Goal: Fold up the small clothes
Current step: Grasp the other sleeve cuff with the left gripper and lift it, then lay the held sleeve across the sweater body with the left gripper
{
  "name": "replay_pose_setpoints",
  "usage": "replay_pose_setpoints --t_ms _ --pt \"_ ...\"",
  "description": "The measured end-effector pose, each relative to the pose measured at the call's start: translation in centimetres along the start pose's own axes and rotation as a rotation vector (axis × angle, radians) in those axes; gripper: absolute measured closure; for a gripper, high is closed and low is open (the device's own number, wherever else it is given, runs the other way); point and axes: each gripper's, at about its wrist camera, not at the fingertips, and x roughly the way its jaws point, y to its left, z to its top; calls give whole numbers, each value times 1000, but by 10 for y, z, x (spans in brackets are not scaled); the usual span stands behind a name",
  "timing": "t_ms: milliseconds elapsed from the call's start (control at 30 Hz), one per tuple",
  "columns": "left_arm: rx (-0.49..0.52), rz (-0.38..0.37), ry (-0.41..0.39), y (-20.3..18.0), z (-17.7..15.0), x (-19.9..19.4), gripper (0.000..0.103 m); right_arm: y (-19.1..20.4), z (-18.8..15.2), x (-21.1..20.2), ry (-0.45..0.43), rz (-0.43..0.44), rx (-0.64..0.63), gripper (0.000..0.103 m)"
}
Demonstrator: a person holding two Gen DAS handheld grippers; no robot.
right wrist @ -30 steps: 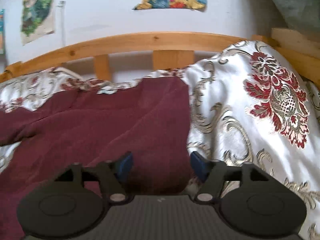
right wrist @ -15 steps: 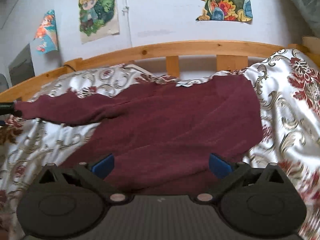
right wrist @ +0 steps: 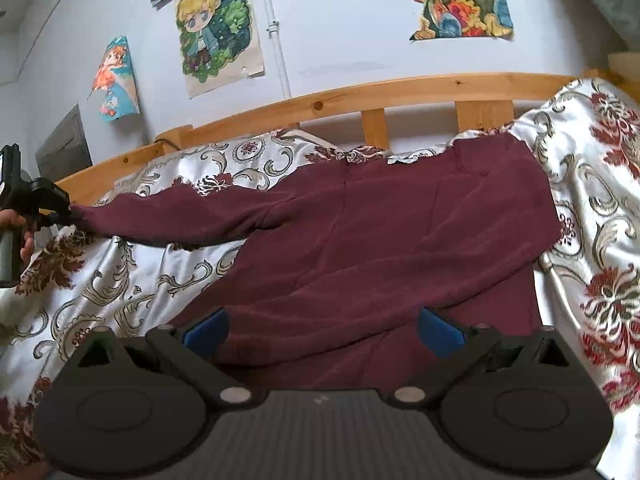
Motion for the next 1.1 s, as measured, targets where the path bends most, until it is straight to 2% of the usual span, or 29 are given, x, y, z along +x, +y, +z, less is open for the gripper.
replay_pose_setpoints --t_ms 100,200,400,567,633,800,967,1100 --pt "48 -32 -53 -13 10 -11 88 -1 -1 -3 11 5 19 0" --pt "89 -107 -119 -32 25 -29 88 -2 4 -11 27 33 61 0" --pt "242 -330 -243 -100 46 -83 88 -9 11 -26 25 74 130 0" --pt "345 -546 -292 -172 38 -123 88 -21 16 -36 -8 15 145 0" --pt "385 -642 -289 -201 26 -136 88 -30 19 -40 -27 -31 164 0" --pt "479 -823 -229 -261 -23 -155 88 -57 24 -49 -80 -141 227 0" --pt "580 -932 -156 -303 -79 -164 87 -84 26 -57 -116 -224 280 0" --pt "614 -983 -47 -321 -117 -161 87 -103 26 -61 -144 -268 299 0"
